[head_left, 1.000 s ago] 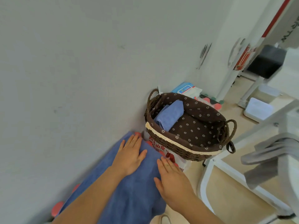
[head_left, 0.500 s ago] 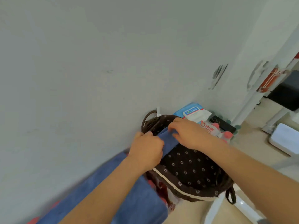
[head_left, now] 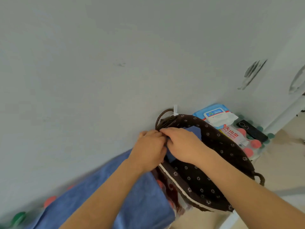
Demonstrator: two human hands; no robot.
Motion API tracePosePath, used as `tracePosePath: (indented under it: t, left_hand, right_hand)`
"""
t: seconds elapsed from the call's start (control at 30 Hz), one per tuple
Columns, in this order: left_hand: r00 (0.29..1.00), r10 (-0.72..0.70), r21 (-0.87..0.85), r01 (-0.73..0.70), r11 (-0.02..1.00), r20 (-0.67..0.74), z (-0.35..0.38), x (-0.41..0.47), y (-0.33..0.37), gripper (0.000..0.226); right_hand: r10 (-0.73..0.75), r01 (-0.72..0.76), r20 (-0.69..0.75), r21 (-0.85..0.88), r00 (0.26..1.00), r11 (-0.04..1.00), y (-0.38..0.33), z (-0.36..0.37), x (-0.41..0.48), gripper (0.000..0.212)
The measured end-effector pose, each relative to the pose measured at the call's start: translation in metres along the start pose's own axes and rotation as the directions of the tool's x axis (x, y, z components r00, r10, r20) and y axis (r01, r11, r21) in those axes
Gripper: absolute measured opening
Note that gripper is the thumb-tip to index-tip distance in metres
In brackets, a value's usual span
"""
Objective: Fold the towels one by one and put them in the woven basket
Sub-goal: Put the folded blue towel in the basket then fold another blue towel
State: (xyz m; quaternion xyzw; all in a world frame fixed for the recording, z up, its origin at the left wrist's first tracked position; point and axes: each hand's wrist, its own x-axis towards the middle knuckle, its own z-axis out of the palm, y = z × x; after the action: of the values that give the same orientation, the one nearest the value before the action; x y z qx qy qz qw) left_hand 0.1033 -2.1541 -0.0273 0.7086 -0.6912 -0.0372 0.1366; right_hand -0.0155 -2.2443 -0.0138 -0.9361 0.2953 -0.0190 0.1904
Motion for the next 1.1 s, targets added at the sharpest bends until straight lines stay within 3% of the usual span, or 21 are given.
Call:
tracePosePath:
  t: [0.07,0.13,0.2,0.27,0.4,0.5,0.6,0.77,0.93,1.1]
  left_hand:
    - [0.987,-0.096,-0.251,0.062,0.966,-0.127,-0.001,-0.02,-0.021,0.027]
    - [0.946,-0.297,-0.316,0.244,0.917,-0.132,0.001,-0.038,-0.045,0.029]
    - [0.923,-0.384,-0.12,0.383,0.916,0.015,0.009,-0.053,-0.066,0.033]
    - [0.924,-0.331,0.063,0.325,0.944,0.191,0.02,-0.062,-0.078,0.043]
    - [0.914,-0.265,0.098,0.246,0.964,0.306,0.032,-0.057,-0.08,0.039]
    - [0.923,-0.234,0.175,0.188,0.966,0.305,0.039,-0.048,-0.083,0.032]
    - [0.928,-0.252,0.252,0.183,0.95,0.275,0.044,-0.043,-0.092,0.027]
    - [0.936,-0.215,0.275,0.137,0.952,0.278,0.04,-0.039,-0.087,0.022]
    - [0.969,-0.181,0.252,0.135,0.958,0.17,0.047,-0.037,-0.071,0.019]
    - [0.96,-0.265,0.116,0.254,0.96,0.087,0.045,-0.05,-0.071,0.031]
  right_hand:
    - [-0.06,0.063,-0.074,0.046,0.995,0.997,-0.022,0.007,-0.009,0.038]
    - [-0.113,0.114,-0.107,0.004,0.988,0.993,-0.041,0.015,-0.016,0.038]
    - [-0.169,0.155,-0.139,-0.107,0.976,0.982,-0.052,0.027,-0.019,0.034]
    - [-0.225,0.182,-0.163,-0.244,0.961,0.953,-0.062,0.036,-0.017,0.024]
    - [-0.325,0.3,-0.026,-0.321,0.945,0.898,-0.083,0.057,-0.021,0.017]
    - [-0.298,0.339,0.163,-0.389,0.941,0.857,-0.097,0.072,-0.029,0.027]
    - [-0.25,0.32,0.21,-0.441,0.945,0.839,-0.096,0.081,-0.03,0.032]
    - [-0.007,0.108,0.279,-0.347,0.96,0.932,-0.092,0.09,-0.029,0.076]
    - [0.06,0.027,0.231,-0.357,0.971,0.934,-0.092,0.103,-0.027,0.073]
    - [0.11,0.024,0.312,-0.395,0.944,0.919,-0.091,0.113,-0.023,0.071]
